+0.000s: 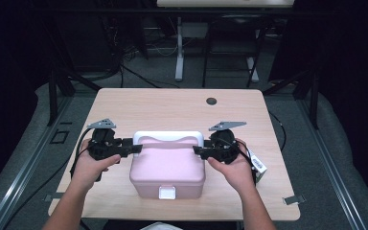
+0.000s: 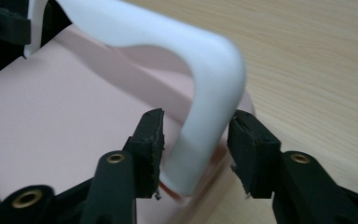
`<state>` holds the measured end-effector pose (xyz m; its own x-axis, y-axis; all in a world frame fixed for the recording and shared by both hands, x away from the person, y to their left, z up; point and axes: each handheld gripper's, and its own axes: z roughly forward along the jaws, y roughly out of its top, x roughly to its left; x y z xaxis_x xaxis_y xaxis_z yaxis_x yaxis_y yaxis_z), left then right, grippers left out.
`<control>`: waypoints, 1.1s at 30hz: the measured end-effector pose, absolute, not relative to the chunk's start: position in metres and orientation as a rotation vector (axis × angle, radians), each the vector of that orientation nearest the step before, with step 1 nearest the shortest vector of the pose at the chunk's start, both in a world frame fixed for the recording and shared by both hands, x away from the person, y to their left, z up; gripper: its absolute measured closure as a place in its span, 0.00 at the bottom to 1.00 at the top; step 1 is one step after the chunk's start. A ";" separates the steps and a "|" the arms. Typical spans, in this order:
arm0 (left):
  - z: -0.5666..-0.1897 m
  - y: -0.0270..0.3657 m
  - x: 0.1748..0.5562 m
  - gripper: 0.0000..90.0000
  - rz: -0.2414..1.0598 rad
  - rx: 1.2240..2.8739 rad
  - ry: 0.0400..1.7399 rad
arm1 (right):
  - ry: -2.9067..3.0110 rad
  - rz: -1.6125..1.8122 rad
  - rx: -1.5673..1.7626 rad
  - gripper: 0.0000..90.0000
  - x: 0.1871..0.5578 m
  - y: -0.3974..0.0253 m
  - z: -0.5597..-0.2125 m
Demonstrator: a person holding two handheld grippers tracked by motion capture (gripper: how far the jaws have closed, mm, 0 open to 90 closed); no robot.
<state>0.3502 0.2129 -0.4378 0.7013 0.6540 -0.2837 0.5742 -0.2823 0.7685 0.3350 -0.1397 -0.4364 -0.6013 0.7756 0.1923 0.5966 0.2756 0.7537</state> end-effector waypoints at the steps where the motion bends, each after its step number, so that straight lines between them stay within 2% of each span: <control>1: -0.439 0.213 0.349 0.64 0.123 1.981 0.936 | 2.338 1.232 1.260 0.64 0.334 -0.138 -0.437; 3: -0.440 0.212 0.348 0.68 0.141 1.988 0.932 | 2.334 1.227 1.251 0.65 0.333 -0.137 -0.437; 4: -0.443 0.211 0.346 0.70 0.157 2.007 0.914 | 2.323 1.207 1.245 0.71 0.331 -0.138 -0.435; 16: -0.441 0.222 0.341 0.82 0.118 1.974 0.889 | 2.324 1.213 1.164 0.78 0.319 -0.135 -0.428; 33: -0.429 0.223 0.333 0.81 0.241 1.900 0.854 | 2.226 1.322 1.122 0.82 0.313 -0.137 -0.416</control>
